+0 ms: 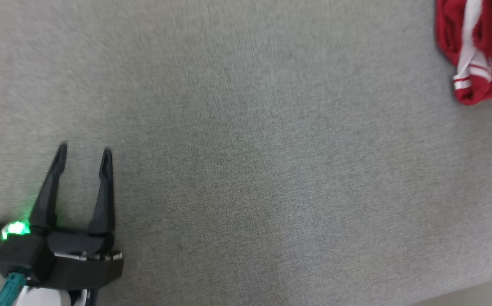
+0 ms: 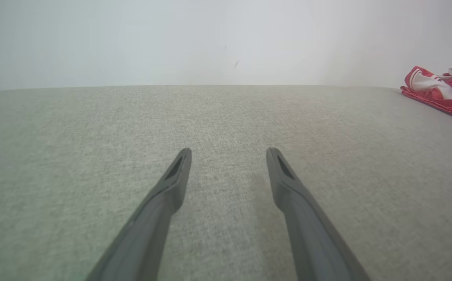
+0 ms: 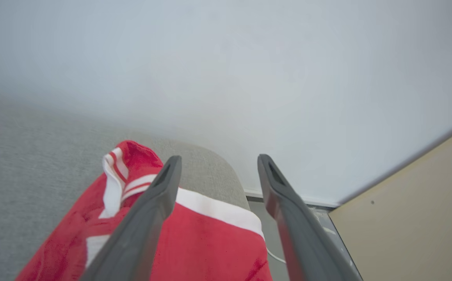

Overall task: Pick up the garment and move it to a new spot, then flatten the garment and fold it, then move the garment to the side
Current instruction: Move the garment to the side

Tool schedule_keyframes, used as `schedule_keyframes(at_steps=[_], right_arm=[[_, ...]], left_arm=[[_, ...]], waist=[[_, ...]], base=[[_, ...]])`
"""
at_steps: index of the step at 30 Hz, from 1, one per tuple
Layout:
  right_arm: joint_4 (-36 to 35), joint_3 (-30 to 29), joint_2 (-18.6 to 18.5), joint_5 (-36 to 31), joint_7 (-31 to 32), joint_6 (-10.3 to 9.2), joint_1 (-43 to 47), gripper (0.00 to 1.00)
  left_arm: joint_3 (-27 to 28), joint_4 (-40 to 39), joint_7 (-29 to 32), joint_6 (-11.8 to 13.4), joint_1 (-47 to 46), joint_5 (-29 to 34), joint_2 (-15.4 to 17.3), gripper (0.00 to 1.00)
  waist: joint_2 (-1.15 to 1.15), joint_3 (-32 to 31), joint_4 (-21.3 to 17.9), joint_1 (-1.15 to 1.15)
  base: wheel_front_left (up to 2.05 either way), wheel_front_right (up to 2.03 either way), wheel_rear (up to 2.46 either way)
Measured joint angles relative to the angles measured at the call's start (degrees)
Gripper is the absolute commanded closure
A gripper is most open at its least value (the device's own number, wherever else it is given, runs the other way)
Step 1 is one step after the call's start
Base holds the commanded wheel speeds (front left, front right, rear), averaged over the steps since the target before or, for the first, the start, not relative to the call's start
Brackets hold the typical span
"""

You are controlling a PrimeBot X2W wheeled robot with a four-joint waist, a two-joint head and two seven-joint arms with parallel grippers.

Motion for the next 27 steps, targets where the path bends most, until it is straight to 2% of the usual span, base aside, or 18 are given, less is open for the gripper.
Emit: schedule_keyframes(at_steps=[5, 11, 19, 27], right_arm=[[-11.5, -1.9, 4.1, 0.3, -0.2, 0.0, 5.5, 0.0], [-22.1, -4.7, 8.4, -0.2, -0.2, 0.0, 17.1, 0.0], [-29.9, -8.4, 14.2, -1.1, -0.3, 0.0, 33.4, 0.0], [-35.2, -11.3, 17.9, -0.7, -0.3, 0.0, 44.7, 0.0]], left_arm=[[1.7, 1.9, 0.3, 0.2, 3.1, -0.8, -1.5, 0.0], [2.9, 3.4, 0.3, 0.2, 5.4, -0.8, -3.0, 0.0], [3.5, 5.1, 0.3, -0.2, 7.8, -0.7, -5.2, 0.0], [3.9, 6.5, 0.3, -0.4, 10.3, -0.6, -6.1, 0.0]], waist=[[0.0, -4.4, 0.6, 0.0], [0.0, -10.2, 1.9, -0.01], [-0.01, -18.0, 5.7, -0.02], [-0.02, -23.6, 9.3, -0.03]], base=[[0.0, 0.0, 0.0], [0.0, 0.0, 0.0], [0.0, 0.0, 0.0], [0.0, 0.0, 0.0]])
